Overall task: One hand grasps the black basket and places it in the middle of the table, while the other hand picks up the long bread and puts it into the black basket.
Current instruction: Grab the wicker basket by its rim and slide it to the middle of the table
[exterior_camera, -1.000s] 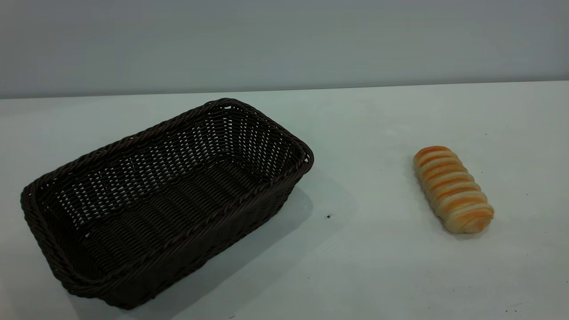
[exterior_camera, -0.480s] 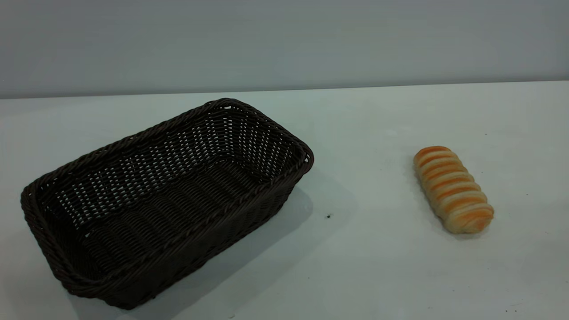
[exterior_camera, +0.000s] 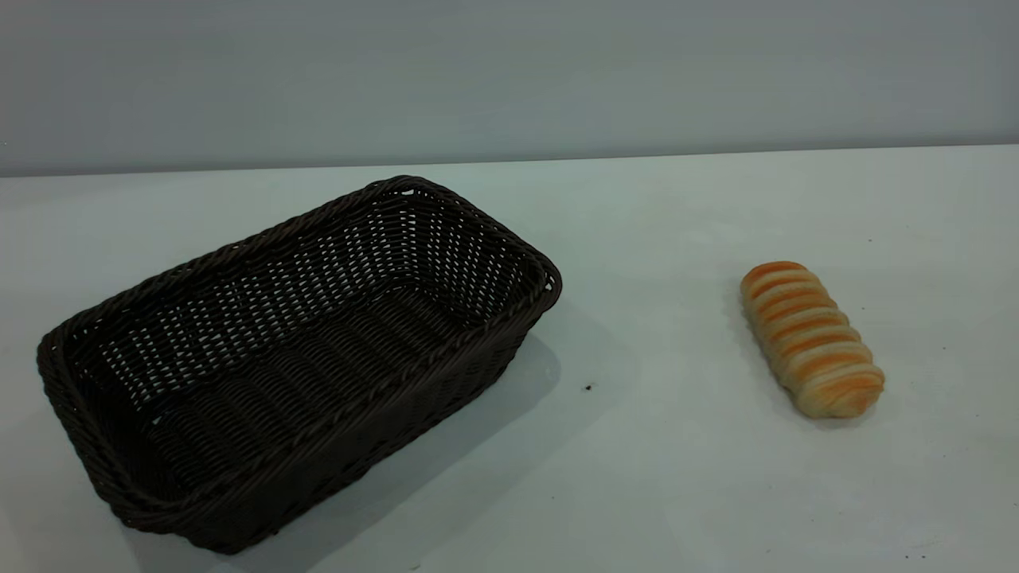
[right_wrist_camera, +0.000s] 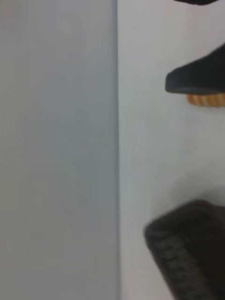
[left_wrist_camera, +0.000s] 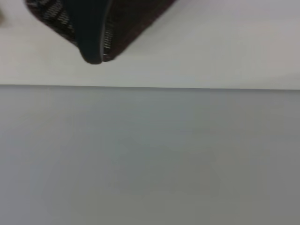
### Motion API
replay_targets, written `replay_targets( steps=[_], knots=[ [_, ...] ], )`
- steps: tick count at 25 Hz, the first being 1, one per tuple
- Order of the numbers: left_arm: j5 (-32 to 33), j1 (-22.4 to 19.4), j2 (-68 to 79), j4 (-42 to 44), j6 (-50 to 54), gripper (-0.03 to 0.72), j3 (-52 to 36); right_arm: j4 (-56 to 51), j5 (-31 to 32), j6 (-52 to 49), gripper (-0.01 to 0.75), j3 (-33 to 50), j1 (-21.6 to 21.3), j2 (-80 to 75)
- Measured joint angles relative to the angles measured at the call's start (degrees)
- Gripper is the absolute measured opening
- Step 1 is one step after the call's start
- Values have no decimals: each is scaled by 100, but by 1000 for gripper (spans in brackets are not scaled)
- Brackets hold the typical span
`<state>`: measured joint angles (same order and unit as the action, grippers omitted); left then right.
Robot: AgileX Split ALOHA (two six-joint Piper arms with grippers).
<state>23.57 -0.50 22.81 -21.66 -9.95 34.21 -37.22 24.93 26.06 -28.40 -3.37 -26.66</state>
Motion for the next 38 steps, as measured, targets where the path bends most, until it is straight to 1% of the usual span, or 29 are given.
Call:
replay_targets(
  steps=[3,5,8,11,12,15,18,20,22,24,26,29,31,33,38],
  knots=[
    [-529,0,885,-24,-385,523,0,-696,-634,715,356,0,0,-936],
    [-720,0,1529,-37,-532,523,0,-1231,-790,1287,356,0,0,-1607],
    [-667,0,2406,-42,-616,523,0,-2289,-906,2554,356,0,0,-2730],
    [-228,0,2929,-114,-530,523,14,-3286,-906,3828,356,0,0,-3574],
    [-103,0,2964,-132,-518,523,64,-3594,-906,4180,356,0,0,-3791],
    [-6,0,2668,-157,-513,522,340,-4524,-808,5276,356,0,0,-4110],
    [73,0,1988,-215,-525,522,669,-5058,-612,5929,356,0,0,-4132],
    [79,0,1506,-263,-532,522,756,-5276,-588,6119,356,0,0,-4132],
    [79,0,1261,-261,-572,522,768,-5337,-495,6139,356,0,0,-4127],
    [73,0,1317,-261,-632,522,774,-5306,-79,6093,356,0,0,-4039],
    [39,0,1710,-261,-655,522,729,-5057,337,5936,356,0,0,-3759],
    [31,0,2745,-250,-666,522,608,-4447,383,5445,356,0,0,-3085],
    [31,0,3532,-290,-669,522,580,-3816,306,4929,356,0,0,-2519],
    [5,0,4101,-309,-674,522,577,-3074,370,4179,356,0,0,-1902],
    [-107,0,5143,-368,-674,521,577,-1287,1102,2332,356,0,0,-1014]
  ],
)
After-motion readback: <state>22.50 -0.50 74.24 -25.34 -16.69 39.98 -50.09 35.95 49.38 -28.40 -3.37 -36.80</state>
